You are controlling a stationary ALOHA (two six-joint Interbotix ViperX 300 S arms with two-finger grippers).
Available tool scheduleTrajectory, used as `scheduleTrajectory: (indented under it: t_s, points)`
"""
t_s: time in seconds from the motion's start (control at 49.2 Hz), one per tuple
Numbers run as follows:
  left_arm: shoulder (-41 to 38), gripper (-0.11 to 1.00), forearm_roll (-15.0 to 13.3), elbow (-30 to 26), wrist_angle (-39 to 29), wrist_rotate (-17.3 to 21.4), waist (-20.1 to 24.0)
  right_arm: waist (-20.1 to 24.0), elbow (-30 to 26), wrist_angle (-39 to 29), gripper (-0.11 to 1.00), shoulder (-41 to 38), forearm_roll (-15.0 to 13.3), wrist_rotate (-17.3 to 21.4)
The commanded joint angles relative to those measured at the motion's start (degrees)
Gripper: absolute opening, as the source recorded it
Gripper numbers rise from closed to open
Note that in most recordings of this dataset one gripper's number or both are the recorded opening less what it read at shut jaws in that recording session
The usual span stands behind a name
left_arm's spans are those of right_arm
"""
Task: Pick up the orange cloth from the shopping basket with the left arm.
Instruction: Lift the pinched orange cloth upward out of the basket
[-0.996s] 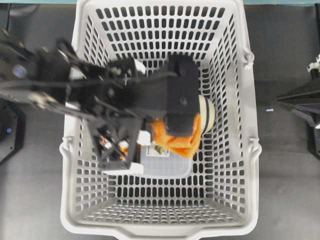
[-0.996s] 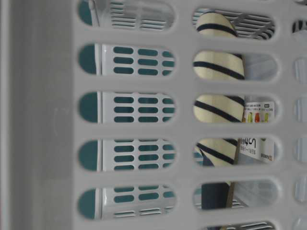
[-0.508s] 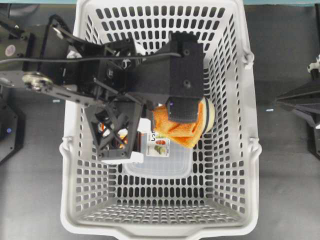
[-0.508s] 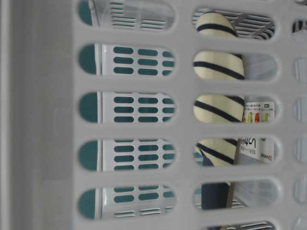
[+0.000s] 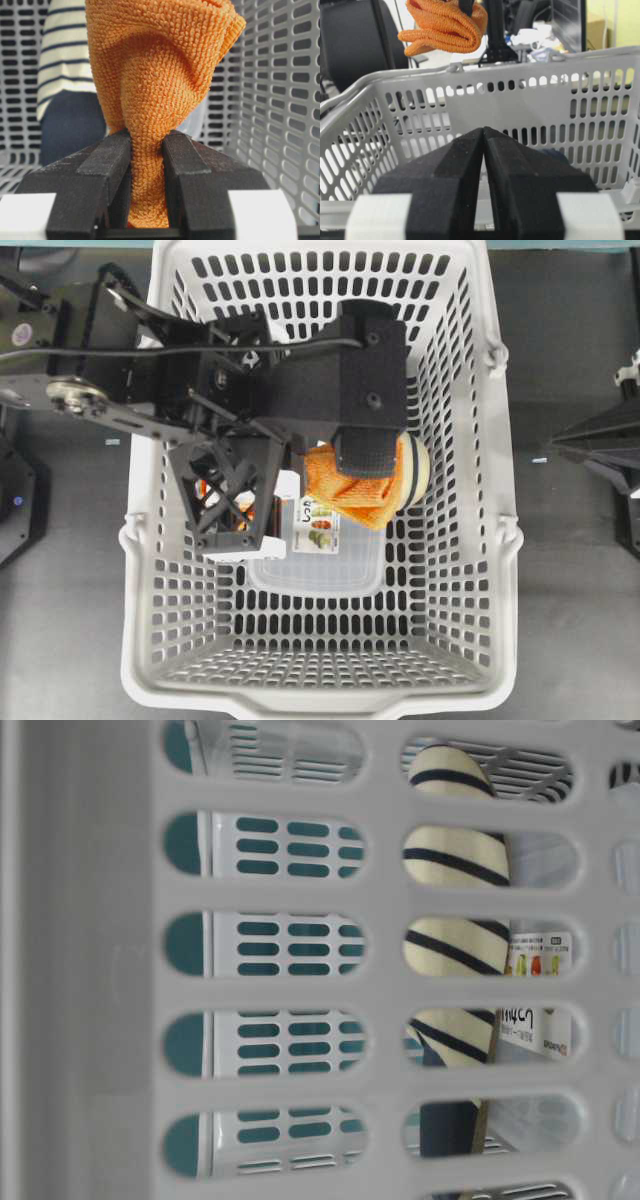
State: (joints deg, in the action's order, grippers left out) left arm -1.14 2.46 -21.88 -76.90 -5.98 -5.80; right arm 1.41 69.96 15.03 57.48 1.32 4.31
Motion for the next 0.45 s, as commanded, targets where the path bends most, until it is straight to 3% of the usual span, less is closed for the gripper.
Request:
scheduleTrajectory:
  t_s: [0.0,0.427]
  points:
    - [0.79,0.15,0.18,-0.88,0.18,-0.09,0.09,0.26,-0.18,0.26,0.00,0.00,0.18,0.09]
    - [0.79,0.15,0.18,-0.53,0.18,0.00,0.18,-0.09,-0.09,-0.88,0.00,1.58,0.18,0.00]
